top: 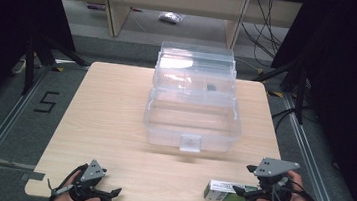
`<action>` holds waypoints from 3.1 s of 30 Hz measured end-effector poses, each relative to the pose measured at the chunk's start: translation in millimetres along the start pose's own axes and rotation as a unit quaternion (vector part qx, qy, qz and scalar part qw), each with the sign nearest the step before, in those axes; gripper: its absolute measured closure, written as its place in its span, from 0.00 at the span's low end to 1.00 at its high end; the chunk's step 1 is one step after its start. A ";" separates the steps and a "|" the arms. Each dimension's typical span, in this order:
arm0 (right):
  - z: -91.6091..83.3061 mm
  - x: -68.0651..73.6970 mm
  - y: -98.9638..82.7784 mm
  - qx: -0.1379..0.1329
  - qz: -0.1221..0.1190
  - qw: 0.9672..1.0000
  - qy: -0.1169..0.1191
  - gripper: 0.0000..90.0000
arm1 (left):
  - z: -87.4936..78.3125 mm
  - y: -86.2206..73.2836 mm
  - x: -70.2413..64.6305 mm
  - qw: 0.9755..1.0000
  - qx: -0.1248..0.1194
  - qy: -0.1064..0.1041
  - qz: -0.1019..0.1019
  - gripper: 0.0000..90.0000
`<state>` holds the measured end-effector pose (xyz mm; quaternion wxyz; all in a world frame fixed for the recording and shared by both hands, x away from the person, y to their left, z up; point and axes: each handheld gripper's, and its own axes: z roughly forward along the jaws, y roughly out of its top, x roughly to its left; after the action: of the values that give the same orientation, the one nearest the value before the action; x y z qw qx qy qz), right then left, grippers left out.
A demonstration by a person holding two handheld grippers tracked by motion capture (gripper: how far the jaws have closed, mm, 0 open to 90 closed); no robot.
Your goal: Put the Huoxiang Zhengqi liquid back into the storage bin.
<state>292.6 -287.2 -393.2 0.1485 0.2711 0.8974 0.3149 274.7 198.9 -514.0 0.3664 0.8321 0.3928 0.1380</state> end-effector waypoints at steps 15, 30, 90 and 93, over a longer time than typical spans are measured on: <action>23.7 14.0 14.8 0.100 -0.071 0.992 0.025 0.25 | -0.1 0.2 -0.4 1.000 -0.002 -0.002 -0.001 0.17; 42.1 17.6 16.6 0.159 -0.084 0.983 0.029 0.23 | -0.4 0.9 -0.4 1.000 -0.003 -0.002 -0.001 0.17; 54.9 3.5 63.3 0.221 -0.172 0.955 0.098 0.71 | -0.5 1.1 0.8 1.000 -0.002 -0.001 0.003 0.17; 50.6 3.3 71.3 0.220 -0.163 0.957 0.095 0.71 | -0.8 0.6 0.7 1.000 0.002 -0.001 0.004 0.17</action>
<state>340.1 -214.0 -385.9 0.0485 0.1153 0.9865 0.1058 275.0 199.6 -513.1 0.3645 0.8346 0.3894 0.1376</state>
